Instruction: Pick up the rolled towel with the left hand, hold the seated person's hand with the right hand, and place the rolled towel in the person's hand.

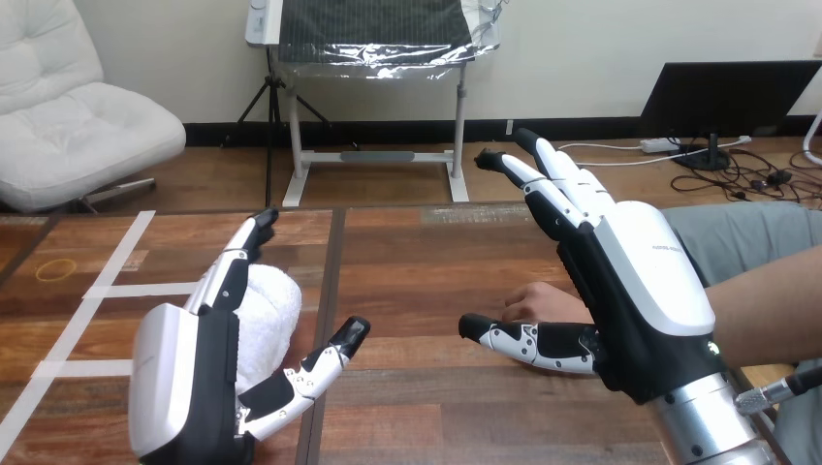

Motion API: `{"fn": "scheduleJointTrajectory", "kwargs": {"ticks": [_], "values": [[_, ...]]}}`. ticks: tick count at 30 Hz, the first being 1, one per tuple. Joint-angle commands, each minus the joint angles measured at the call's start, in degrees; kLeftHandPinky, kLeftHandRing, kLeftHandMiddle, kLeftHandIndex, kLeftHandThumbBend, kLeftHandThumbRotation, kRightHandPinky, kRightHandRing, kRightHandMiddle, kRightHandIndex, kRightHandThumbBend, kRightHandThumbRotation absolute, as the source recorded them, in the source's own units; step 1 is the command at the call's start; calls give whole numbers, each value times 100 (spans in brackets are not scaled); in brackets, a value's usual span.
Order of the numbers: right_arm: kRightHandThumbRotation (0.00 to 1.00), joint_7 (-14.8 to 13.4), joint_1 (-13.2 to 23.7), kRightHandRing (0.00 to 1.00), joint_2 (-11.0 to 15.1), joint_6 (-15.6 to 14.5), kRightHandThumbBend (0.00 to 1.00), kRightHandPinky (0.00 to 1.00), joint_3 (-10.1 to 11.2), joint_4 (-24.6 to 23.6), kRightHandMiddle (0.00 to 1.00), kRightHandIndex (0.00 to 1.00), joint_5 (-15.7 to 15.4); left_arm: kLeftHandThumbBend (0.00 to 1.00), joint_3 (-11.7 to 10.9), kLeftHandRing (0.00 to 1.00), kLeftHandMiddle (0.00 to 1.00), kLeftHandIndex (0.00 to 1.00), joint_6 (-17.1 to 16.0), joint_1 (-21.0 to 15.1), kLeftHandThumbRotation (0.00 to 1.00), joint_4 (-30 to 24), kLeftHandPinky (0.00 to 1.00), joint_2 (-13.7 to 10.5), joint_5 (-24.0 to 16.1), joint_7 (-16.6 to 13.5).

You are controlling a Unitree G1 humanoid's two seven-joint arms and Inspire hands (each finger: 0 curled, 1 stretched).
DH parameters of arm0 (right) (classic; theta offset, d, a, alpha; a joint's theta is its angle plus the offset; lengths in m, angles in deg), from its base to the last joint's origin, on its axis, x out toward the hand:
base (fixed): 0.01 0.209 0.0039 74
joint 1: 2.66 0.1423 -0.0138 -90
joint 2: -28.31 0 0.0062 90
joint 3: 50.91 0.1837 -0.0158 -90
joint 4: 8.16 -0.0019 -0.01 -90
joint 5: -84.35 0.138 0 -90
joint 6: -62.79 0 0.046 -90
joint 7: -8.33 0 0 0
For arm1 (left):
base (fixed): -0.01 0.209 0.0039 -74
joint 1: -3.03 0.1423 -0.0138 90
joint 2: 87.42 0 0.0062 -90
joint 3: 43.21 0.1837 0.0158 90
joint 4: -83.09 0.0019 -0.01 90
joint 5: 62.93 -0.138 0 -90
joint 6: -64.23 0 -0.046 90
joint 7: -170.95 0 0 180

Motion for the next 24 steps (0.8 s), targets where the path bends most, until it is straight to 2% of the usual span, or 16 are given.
{"fn": "scheduleJointTrajectory", "kwargs": {"ticks": [1, 4, 6, 8, 13, 16, 20, 24], "values": [[10, -146, 157, 100, 16, 102, 70, 99, -24, 10, 100, 91, 97, 78, 55, 84, 86, 88, 355, 54, 46, -454, 79, 393, -619, -324], [10, -156, 146, 100, 11, 109, 70, 100, -27, 29, 100, 91, 105, 78, 109, 84, 86, 88, 515, 82, 47, -530, 78, 396, -865, -445], [10, -200, 125, 100, 35, 166, 69, 100, -8, 93, 100, 91, 110, 79, 205, 85, 87, 89, 1023, 94, 49, -654, 77, 410, -1825, -820], [10, -218, 109, 100, 43, 195, 69, 100, 7, 126, 100, 92, 134, 79, 244, 86, 89, 91, 1300, 63, 51, -693, 78, 390, -2434, -1090], [10, -196, 85, 100, 33, 174, 68, 100, 26, 110, 100, 92, 164, 80, 310, 89, 91, 92, 1542, -11, 54, -658, 83, 353, -2824, -1392], [10, -191, 74, 100, 33, 175, 68, 100, 34, 101, 100, 92, 174, 79, 366, 90, 91, 92, 1649, -27, 54, -647, 85, 334, -2937, -1511], [10, -198, 68, 100, 59, 211, 68, 100, 52, 110, 100, 92, 200, 80, 421, 91, 92, 92, 1826, -106, 53, -555, 88, 296, -3204, -1878], [10, -201, 56, 100, 76, 214, 67, 100, 62, 96, 100, 92, 203, 80, 482, 92, 93, 92, 1976, -148, 53, -500, 88, 252, -3339, -2073]]}}
